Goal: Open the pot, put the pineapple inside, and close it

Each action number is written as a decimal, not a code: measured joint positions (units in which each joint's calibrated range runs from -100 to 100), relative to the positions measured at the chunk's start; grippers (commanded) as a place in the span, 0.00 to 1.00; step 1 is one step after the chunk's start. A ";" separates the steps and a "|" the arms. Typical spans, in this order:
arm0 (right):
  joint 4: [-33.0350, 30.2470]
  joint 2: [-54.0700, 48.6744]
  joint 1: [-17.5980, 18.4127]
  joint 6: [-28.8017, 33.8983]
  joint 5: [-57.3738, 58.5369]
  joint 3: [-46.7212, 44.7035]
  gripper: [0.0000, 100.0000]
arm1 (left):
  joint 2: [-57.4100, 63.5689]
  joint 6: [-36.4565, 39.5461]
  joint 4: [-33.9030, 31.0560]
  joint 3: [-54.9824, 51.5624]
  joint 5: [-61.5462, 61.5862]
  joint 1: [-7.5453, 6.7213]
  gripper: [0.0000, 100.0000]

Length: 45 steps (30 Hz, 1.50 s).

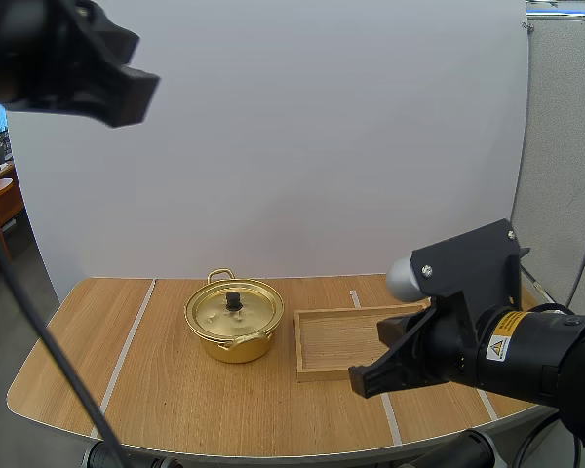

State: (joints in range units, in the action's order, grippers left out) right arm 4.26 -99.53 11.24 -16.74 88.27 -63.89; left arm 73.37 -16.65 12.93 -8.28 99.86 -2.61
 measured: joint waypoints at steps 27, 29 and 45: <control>-1.21 -0.12 -9.28 -0.08 -33.47 -0.18 0.00 | 26.41 16.65 -2.49 -39.82 -19.45 0.41 0.00; -1.85 -0.12 -9.28 -0.08 -38.30 -1.43 0.00 | 26.41 17.66 -2.58 -42.82 -27.86 0.56 0.00; -4.26 -0.12 -9.28 -0.08 -71.31 -25.94 0.00 | 26.41 18.96 -3.45 -80.03 -93.14 0.57 0.00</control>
State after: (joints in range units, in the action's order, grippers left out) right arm 0.00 -99.65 1.96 -16.83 16.96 -89.83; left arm 99.79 2.32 9.47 -88.30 6.72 -2.04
